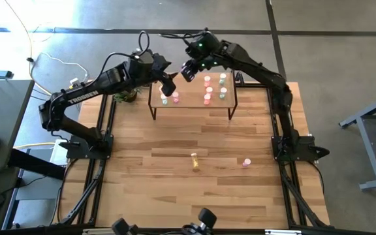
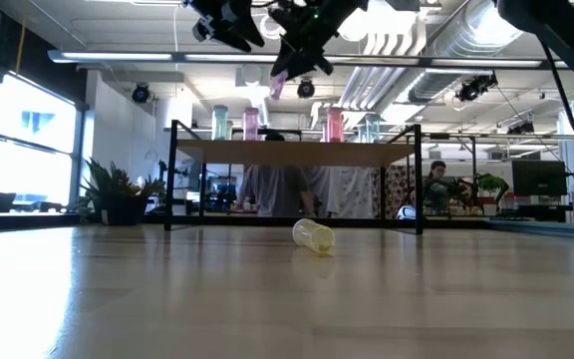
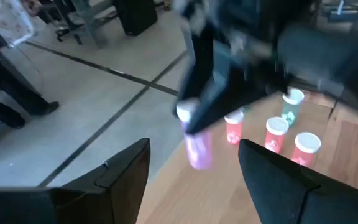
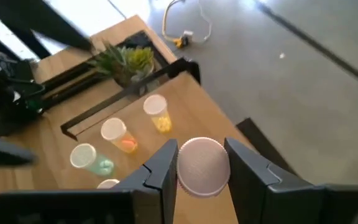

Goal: Pick and place medicine bottles onto shelf by color
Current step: Adjust the pink pill bottles on the shelf

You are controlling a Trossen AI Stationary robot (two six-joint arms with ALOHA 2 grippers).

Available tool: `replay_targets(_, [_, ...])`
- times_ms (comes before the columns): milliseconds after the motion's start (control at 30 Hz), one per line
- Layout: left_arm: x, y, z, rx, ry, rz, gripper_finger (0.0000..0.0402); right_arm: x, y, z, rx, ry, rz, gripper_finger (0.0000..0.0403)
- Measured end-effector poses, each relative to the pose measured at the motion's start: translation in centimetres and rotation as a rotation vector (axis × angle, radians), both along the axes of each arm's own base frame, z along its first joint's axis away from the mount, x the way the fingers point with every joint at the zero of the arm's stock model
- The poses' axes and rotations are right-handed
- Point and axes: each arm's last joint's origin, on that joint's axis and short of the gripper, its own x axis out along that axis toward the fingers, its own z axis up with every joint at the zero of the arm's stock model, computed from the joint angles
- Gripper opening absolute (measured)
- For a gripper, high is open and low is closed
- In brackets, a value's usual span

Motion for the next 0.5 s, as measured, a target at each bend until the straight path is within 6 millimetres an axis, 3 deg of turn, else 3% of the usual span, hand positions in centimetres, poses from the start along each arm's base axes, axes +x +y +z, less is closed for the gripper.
replay_targets(500, [-3.5, -2.1, 3.7, 0.088, -0.117, 0.029, 0.0236, 4.1, -0.2, -5.5, -0.002, 0.105, 0.019, 0.0099])
